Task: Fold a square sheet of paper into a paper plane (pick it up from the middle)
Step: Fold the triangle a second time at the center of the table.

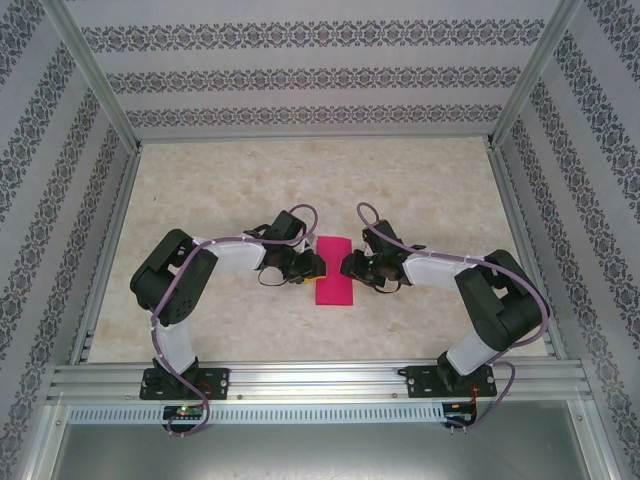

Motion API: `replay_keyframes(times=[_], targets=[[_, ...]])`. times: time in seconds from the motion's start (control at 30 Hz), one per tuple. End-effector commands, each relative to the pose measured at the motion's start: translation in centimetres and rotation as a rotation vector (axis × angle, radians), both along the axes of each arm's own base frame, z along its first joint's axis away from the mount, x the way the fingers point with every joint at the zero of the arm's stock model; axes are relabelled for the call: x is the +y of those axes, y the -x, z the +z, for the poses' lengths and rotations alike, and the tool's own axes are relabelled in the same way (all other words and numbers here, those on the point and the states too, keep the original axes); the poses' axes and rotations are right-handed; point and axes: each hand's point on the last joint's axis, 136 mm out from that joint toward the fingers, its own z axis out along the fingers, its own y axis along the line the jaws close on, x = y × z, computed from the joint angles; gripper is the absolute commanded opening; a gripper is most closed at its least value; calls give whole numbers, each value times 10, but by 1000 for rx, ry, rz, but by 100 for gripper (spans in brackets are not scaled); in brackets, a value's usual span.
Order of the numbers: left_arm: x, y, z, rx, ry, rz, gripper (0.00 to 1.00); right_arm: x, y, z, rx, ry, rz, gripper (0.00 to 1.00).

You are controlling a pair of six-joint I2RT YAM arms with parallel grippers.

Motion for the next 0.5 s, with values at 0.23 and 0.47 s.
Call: replay_keyframes(times=[0.23, 0.47], targets=[[-13, -5, 19, -40, 64, -6, 25, -6, 5, -14, 27, 16, -17, 38], [-19, -12, 26, -53, 96, 7, 25, -3, 0, -5, -2, 0, -14, 38]])
